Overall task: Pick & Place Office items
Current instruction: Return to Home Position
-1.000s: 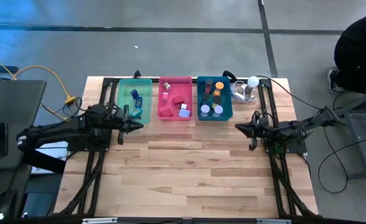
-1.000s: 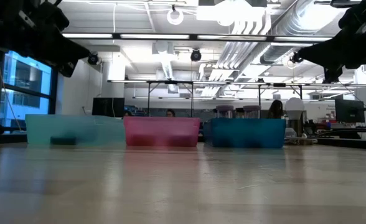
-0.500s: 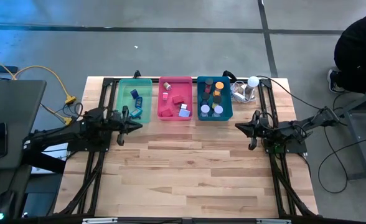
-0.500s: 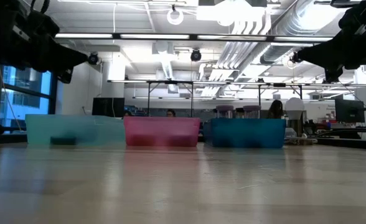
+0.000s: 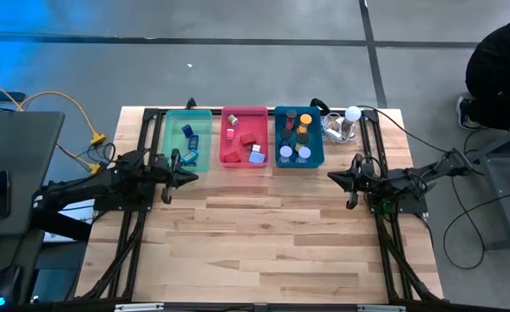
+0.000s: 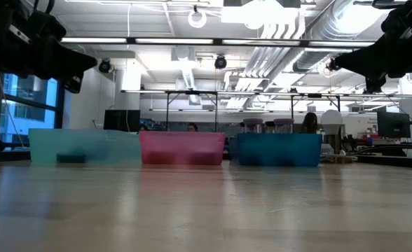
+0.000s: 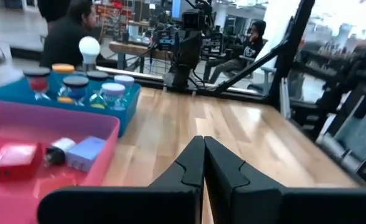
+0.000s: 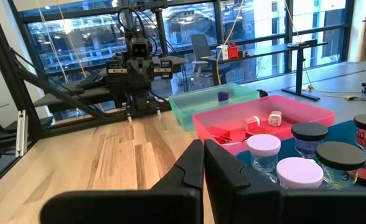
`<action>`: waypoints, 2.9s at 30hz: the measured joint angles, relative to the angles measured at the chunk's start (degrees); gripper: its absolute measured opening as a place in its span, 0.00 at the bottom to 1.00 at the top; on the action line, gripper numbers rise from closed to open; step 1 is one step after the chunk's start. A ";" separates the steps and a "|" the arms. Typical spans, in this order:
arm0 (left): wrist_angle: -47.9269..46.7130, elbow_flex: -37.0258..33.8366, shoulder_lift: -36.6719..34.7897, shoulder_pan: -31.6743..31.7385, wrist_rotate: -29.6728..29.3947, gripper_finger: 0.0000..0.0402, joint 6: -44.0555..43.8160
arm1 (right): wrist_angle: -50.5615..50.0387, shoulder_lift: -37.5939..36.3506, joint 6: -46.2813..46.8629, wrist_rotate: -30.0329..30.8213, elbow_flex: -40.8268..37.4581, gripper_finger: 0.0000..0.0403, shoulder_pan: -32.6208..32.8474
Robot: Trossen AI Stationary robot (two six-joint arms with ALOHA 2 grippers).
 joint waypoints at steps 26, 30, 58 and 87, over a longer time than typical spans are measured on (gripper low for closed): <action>0.25 -0.10 0.02 0.00 0.33 0.00 -12.25 | 0.07 0.00 0.00 -0.04 -0.09 0.00 0.00; 0.26 -0.10 0.02 0.00 0.31 0.00 -12.25 | 0.09 0.00 0.00 -0.04 -0.09 0.00 0.00; 0.26 -0.10 0.02 0.00 0.28 0.00 -12.24 | 0.09 0.00 0.00 -0.05 -0.09 0.00 0.00; 0.26 -0.10 0.02 -0.02 0.28 0.00 -12.24 | 0.11 0.00 0.01 -0.06 -0.09 0.00 -0.01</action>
